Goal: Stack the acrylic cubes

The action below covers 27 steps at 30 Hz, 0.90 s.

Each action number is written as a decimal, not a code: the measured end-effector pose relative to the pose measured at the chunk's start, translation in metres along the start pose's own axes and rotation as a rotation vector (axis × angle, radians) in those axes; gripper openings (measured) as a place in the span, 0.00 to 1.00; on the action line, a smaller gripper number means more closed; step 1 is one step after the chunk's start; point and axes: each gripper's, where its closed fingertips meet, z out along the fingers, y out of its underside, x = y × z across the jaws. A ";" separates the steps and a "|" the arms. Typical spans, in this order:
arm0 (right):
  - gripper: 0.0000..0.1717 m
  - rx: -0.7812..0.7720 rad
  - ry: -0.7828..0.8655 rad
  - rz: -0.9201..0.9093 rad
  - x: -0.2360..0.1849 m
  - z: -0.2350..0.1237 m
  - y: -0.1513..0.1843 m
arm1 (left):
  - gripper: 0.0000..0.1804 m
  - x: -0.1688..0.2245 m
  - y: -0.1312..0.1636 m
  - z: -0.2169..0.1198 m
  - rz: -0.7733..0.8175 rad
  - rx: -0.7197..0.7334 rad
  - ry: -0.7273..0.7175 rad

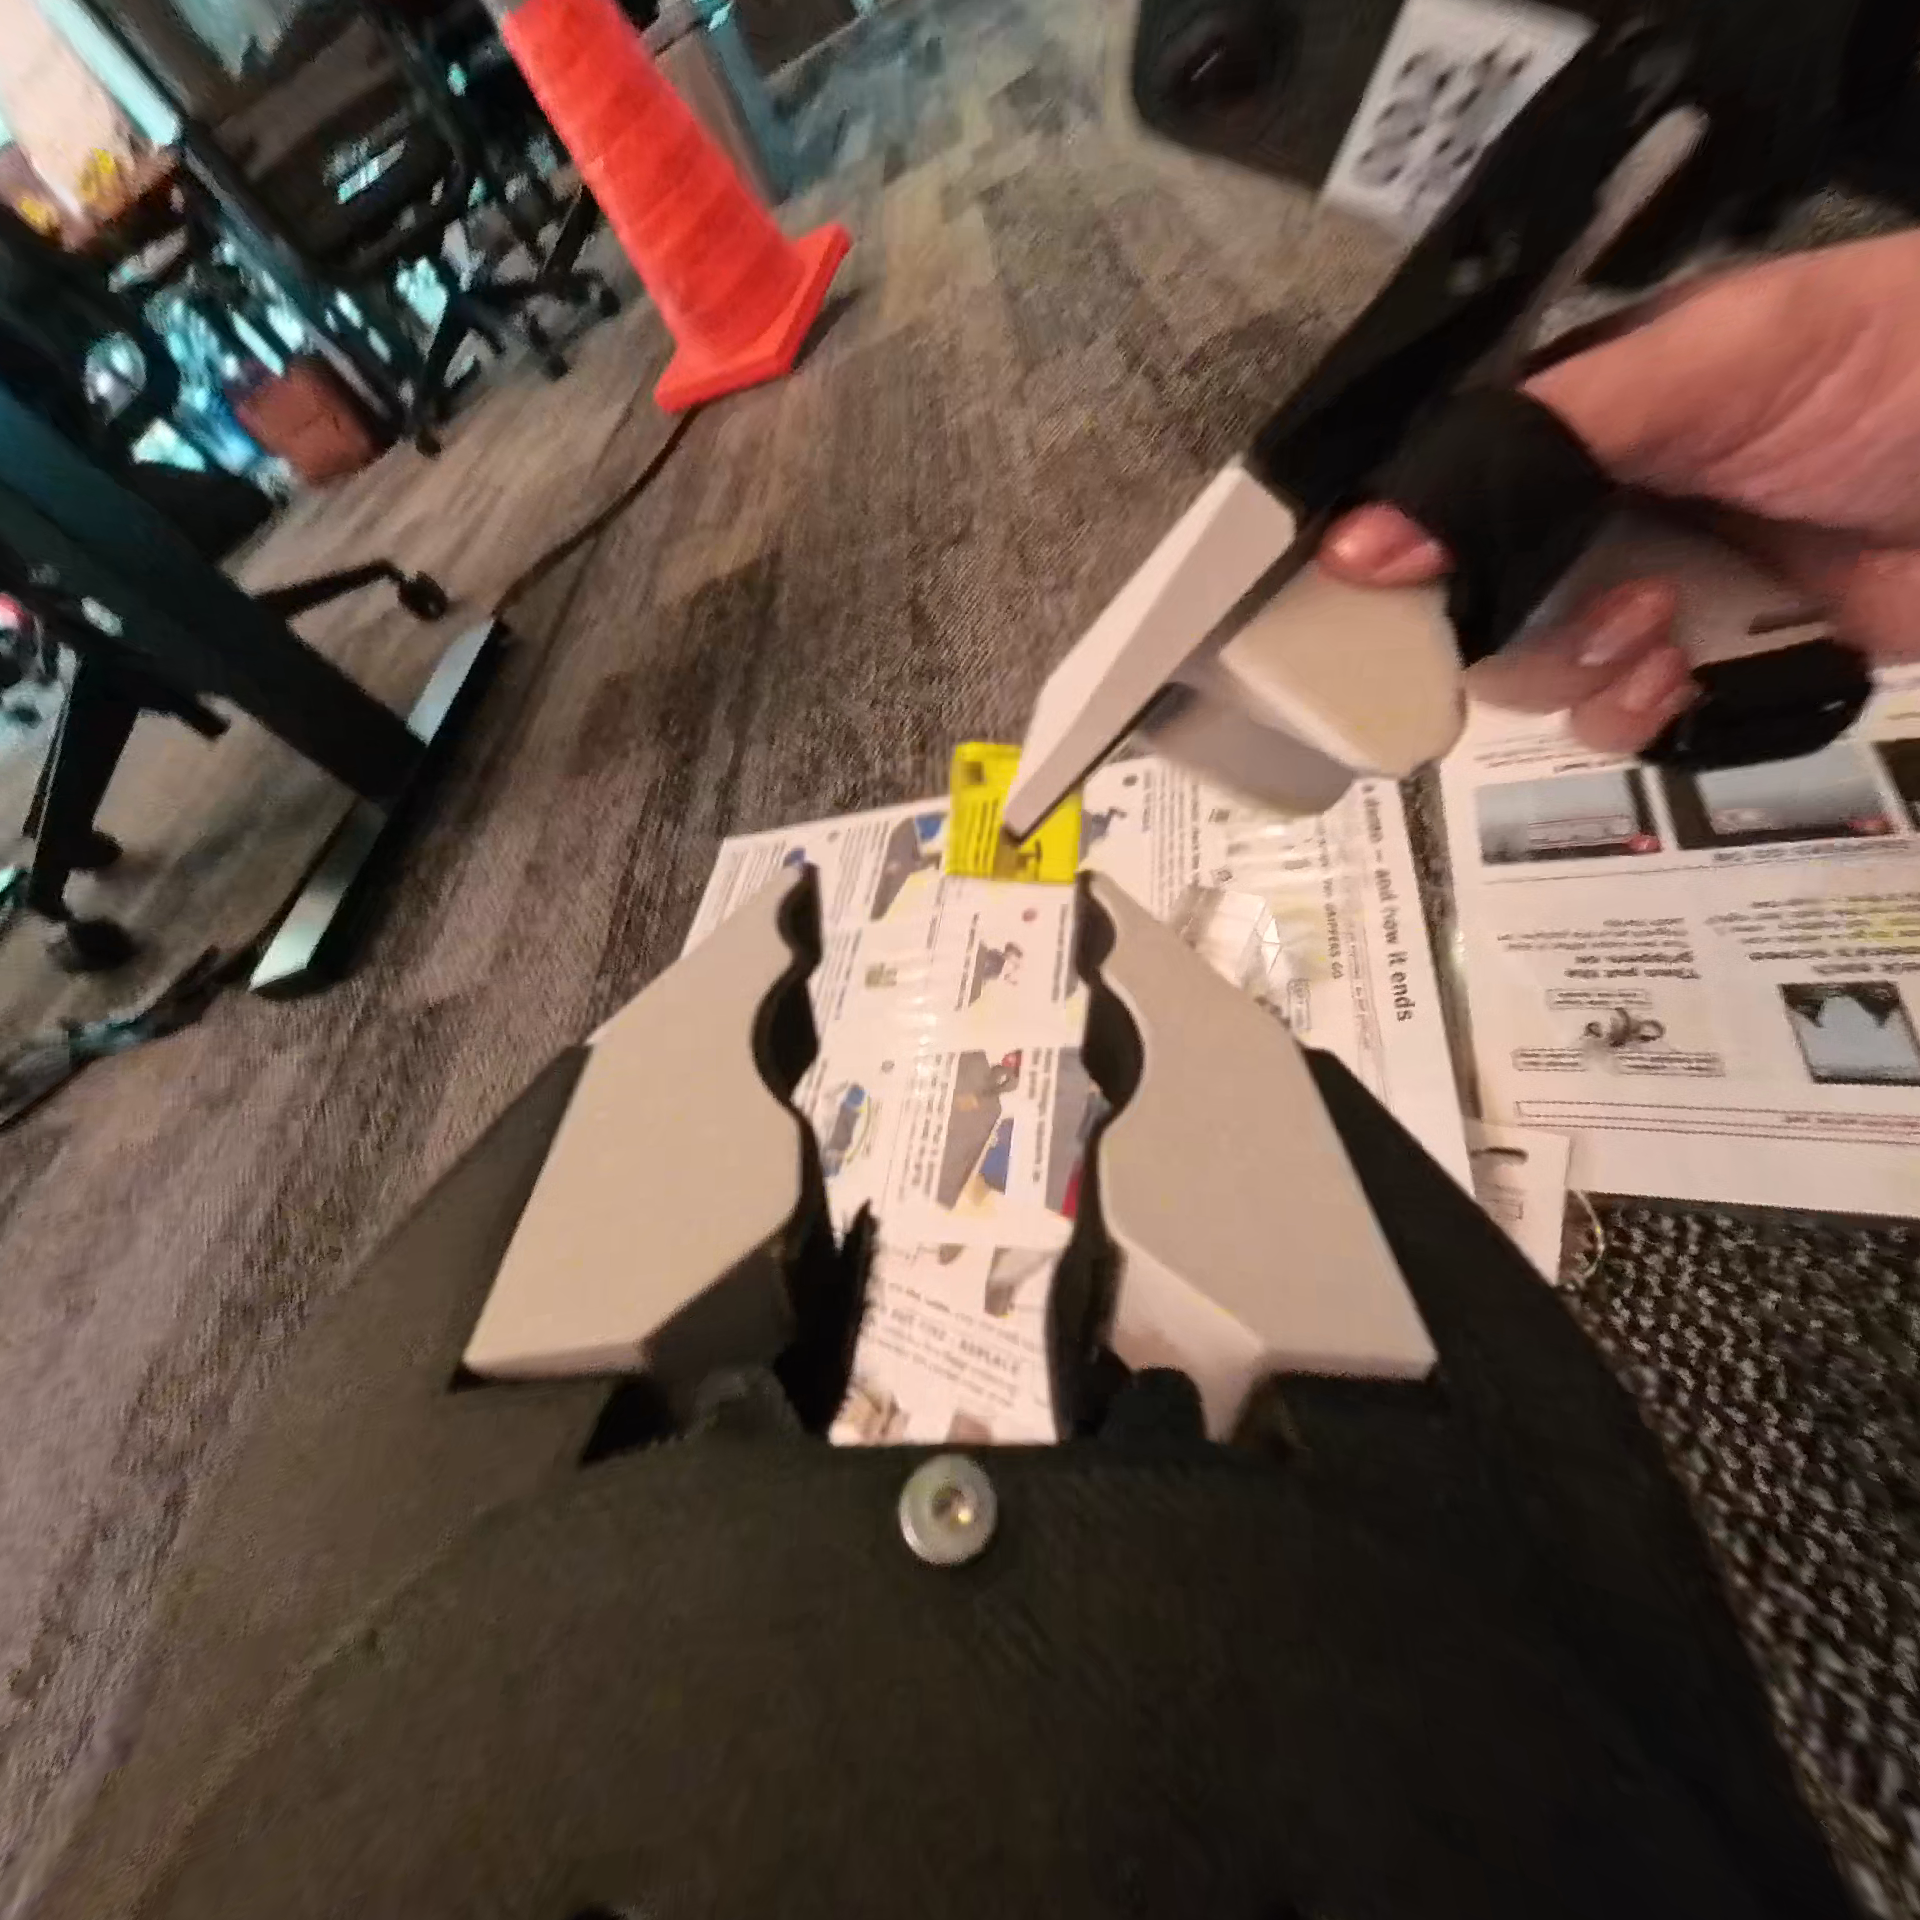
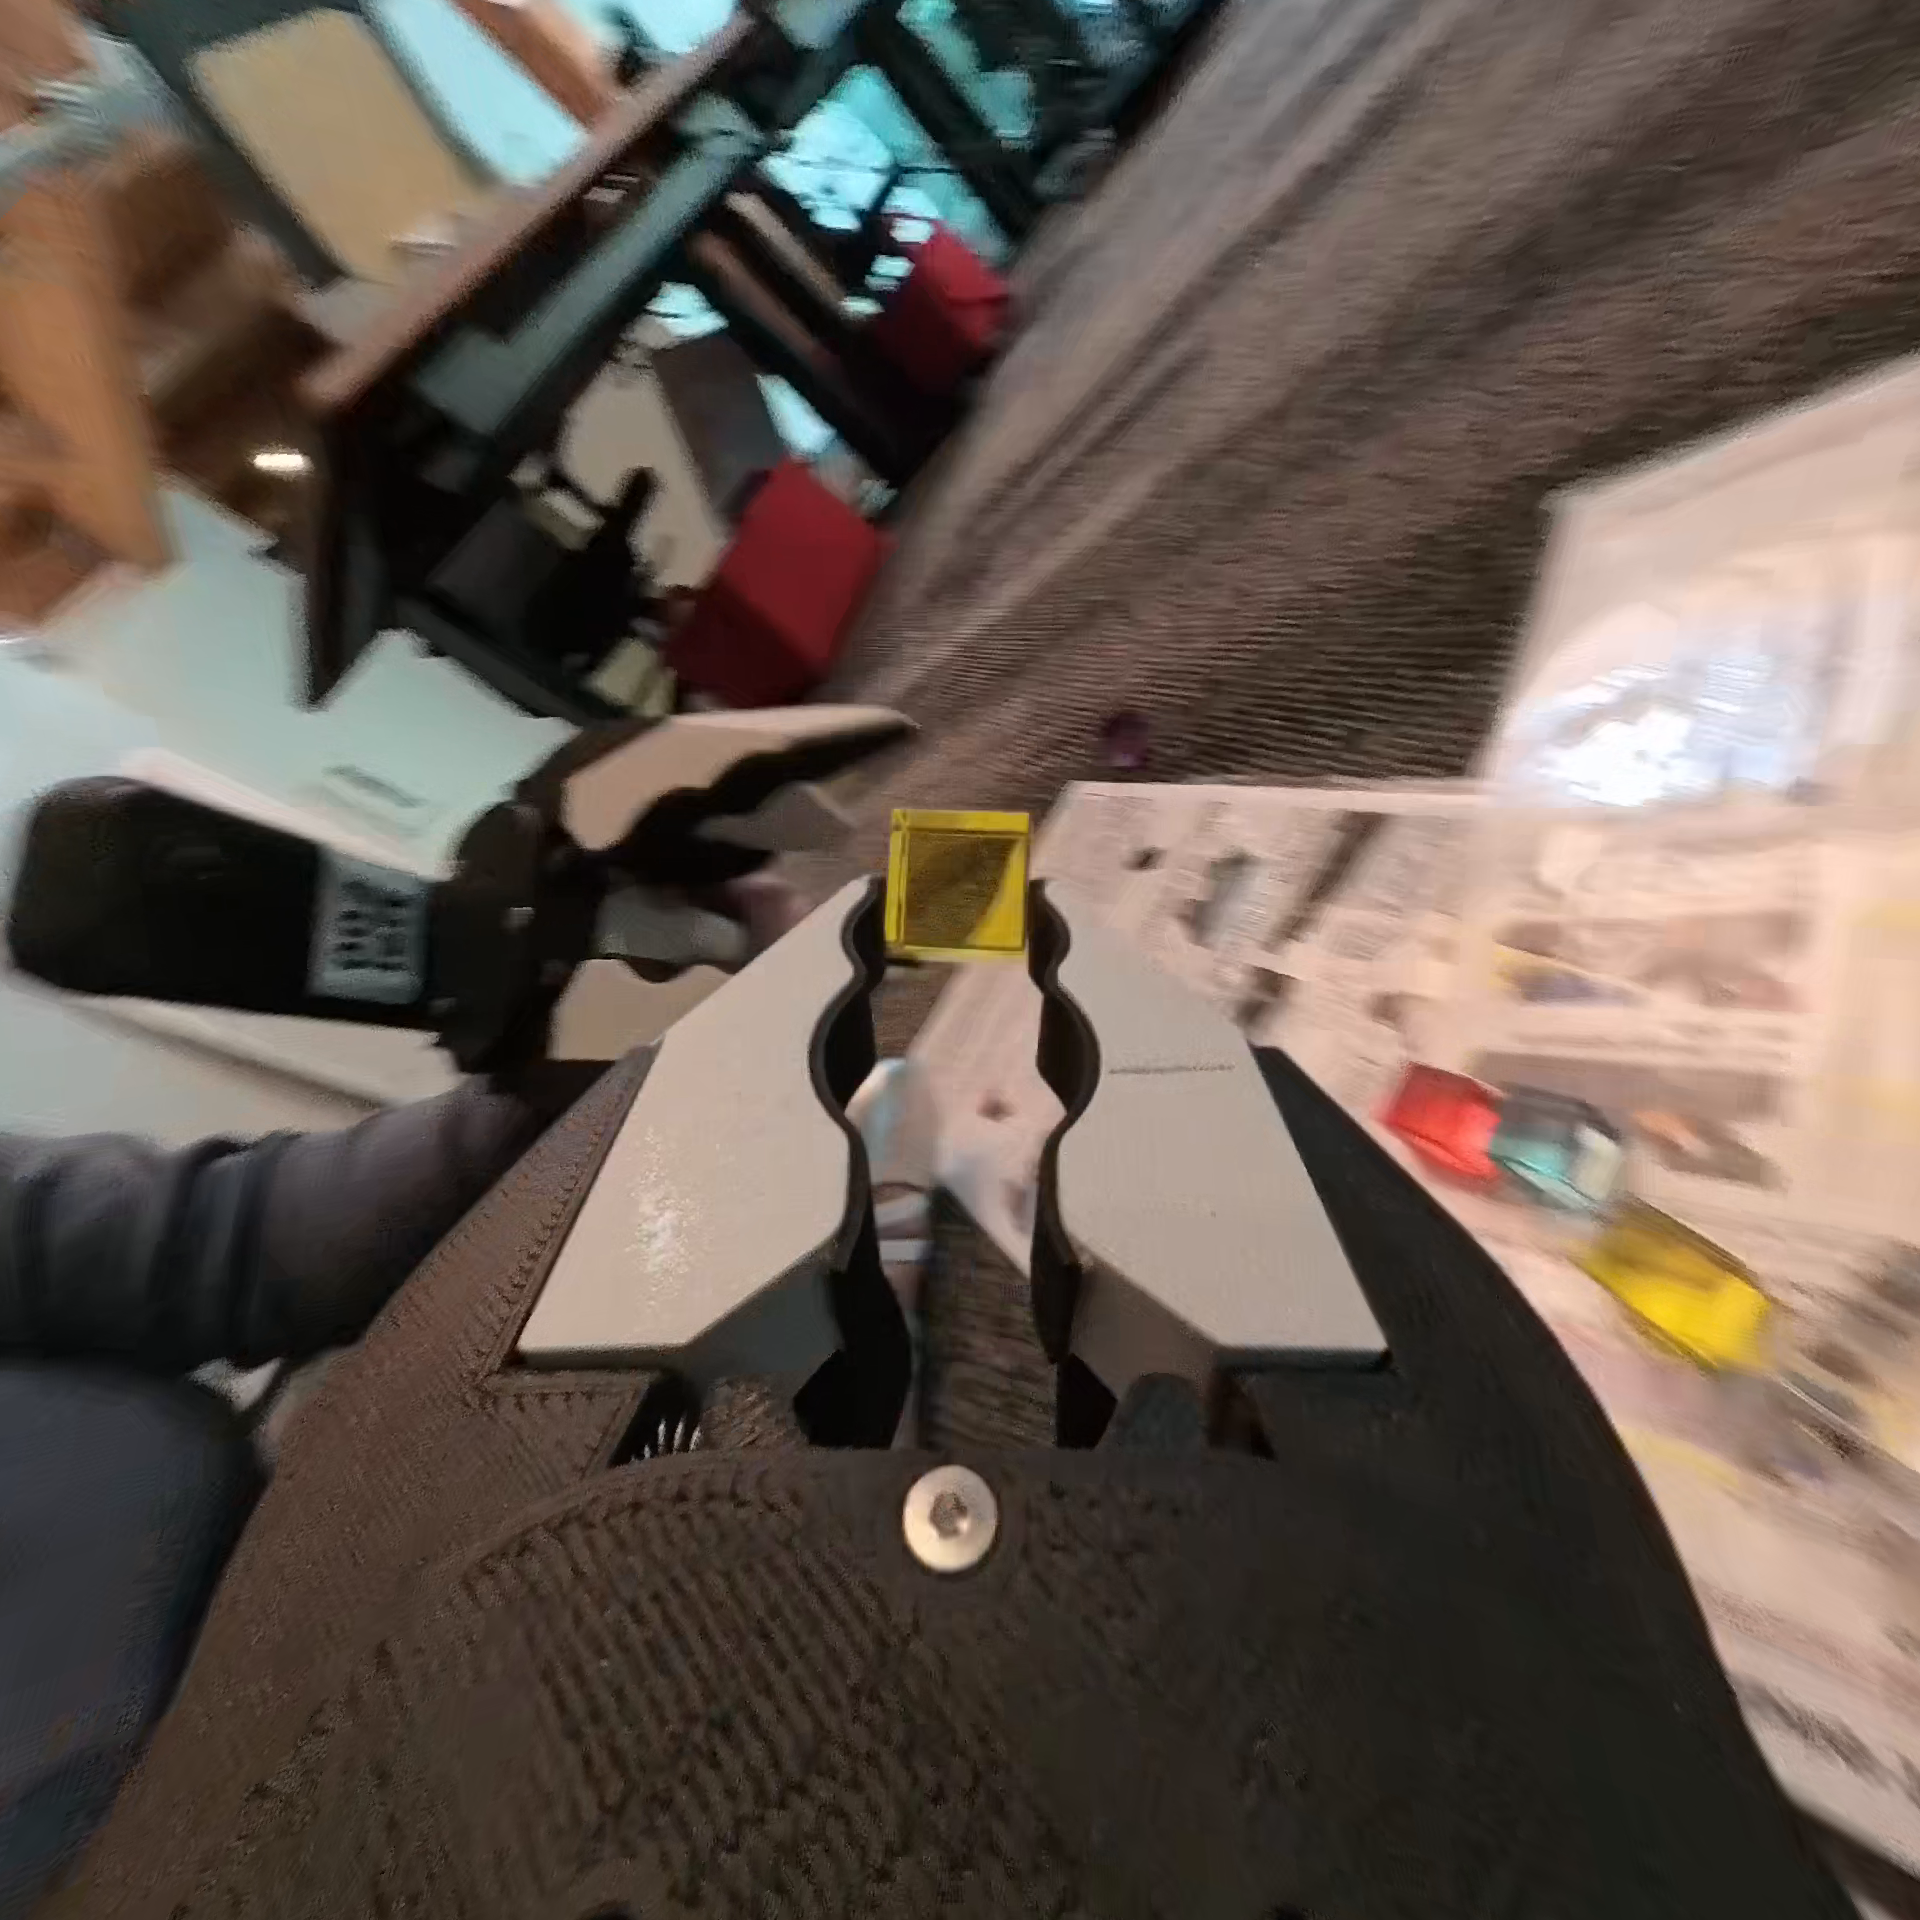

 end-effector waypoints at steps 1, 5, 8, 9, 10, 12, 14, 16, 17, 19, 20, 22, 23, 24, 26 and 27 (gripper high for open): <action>0.15 -0.003 0.106 0.011 0.021 -0.006 0.002 | 0.28 -0.003 0.008 0.003 -0.016 -0.033 -0.015; 0.15 0.026 0.515 0.085 0.102 -0.043 0.015 | 0.28 -0.021 0.035 0.009 -0.092 -0.153 -0.077; 0.15 0.008 0.678 0.116 0.137 -0.059 0.031 | 0.28 -0.027 0.046 0.010 -0.157 -0.190 -0.092; 0.15 -0.004 0.705 0.124 0.144 -0.060 0.036 | 0.27 -0.029 0.048 0.011 -0.175 -0.196 -0.095; 0.15 -0.011 0.720 0.125 0.149 -0.059 0.040 | 0.27 -0.030 0.049 0.011 -0.189 -0.200 -0.098; 0.15 -0.030 0.754 0.118 0.158 -0.058 0.047 | 0.27 -0.032 0.051 0.011 -0.210 -0.204 -0.099; 0.15 -0.062 0.820 0.085 0.168 -0.059 0.053 | 0.27 -0.033 0.053 0.011 -0.226 -0.209 -0.099; 0.15 -0.089 0.877 0.050 0.176 -0.060 0.058 | 0.27 -0.034 0.054 0.011 -0.238 -0.211 -0.100; 0.15 -0.095 0.893 0.033 0.177 -0.059 0.060 | 0.26 -0.034 0.054 0.011 -0.241 -0.212 -0.099; 0.14 -0.106 0.918 0.006 0.179 -0.057 0.061 | 0.26 -0.034 0.055 0.011 -0.244 -0.213 -0.099; 0.15 -0.115 0.929 -0.007 0.180 -0.057 0.062 | 0.26 -0.034 0.055 0.011 -0.244 -0.214 -0.099; 0.15 -0.141 0.955 -0.033 0.180 -0.056 0.065 | 0.26 -0.034 0.056 0.012 -0.245 -0.218 -0.097; 0.15 -0.155 0.970 -0.045 0.181 -0.056 0.066 | 0.26 -0.034 0.056 0.012 -0.245 -0.218 -0.097; 0.15 -0.162 0.983 -0.056 0.181 -0.056 0.067 | 0.26 -0.035 0.056 0.012 -0.245 -0.218 -0.098; 0.15 -0.167 0.999 -0.068 0.180 -0.055 0.068 | 0.26 -0.036 0.056 0.012 -0.247 -0.218 -0.100; 0.15 -0.167 1.000 -0.070 0.180 -0.054 0.068 | 0.26 -0.036 0.055 0.012 -0.250 -0.217 -0.100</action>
